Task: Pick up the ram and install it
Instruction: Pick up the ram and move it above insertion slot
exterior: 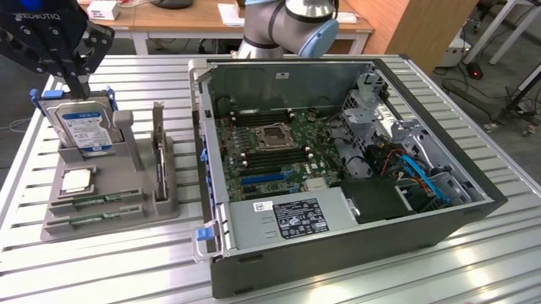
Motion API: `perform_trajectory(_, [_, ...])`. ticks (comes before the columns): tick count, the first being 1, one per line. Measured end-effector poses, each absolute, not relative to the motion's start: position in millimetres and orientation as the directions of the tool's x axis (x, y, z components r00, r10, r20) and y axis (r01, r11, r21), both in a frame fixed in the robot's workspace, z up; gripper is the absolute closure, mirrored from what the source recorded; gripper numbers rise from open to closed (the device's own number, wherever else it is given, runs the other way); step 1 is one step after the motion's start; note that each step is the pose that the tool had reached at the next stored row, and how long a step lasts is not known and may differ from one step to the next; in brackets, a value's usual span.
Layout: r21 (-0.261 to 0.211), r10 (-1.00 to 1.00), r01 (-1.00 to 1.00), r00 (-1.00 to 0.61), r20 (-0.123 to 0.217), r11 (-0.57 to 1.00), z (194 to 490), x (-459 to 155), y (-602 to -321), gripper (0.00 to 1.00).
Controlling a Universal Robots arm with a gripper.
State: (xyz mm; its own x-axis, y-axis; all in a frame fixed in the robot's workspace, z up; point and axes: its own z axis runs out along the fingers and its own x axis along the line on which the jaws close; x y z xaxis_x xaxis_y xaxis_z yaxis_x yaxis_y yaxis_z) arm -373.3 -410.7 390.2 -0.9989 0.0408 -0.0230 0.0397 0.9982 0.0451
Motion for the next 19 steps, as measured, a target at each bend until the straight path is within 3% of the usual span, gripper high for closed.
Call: perform_trajectory(19, [0.046, 0.012, 0.011, -1.000, -0.023, 0.999, 389.9, -373.4, -410.7, 0.91])
